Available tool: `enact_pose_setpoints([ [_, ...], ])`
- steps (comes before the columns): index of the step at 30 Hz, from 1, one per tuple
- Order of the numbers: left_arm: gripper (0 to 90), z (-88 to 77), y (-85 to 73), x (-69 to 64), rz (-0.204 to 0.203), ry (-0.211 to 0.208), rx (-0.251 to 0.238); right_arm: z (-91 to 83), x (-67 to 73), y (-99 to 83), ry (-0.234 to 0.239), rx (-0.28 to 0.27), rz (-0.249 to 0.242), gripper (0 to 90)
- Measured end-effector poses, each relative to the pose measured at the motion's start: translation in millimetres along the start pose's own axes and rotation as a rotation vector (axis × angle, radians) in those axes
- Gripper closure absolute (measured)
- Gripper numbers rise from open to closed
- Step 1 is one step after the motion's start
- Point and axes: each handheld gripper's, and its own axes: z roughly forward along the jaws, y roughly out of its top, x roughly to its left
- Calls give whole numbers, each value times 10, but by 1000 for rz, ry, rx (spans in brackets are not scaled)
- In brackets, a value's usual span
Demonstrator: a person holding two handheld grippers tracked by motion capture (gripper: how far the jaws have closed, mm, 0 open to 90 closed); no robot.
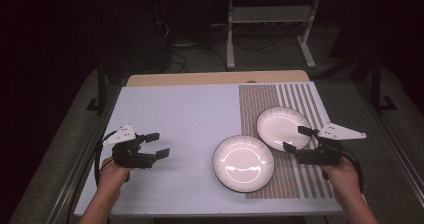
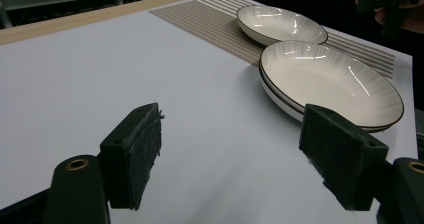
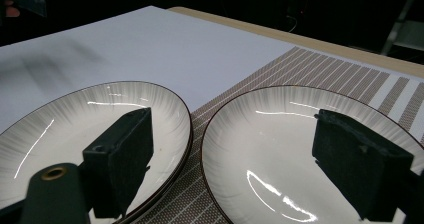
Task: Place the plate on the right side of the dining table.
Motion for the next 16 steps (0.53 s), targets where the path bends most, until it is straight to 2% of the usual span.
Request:
enact_pose_setpoints([
  [16,239,-20,-23,32,1,5,4,8,7,6,1,3,-8,160],
])
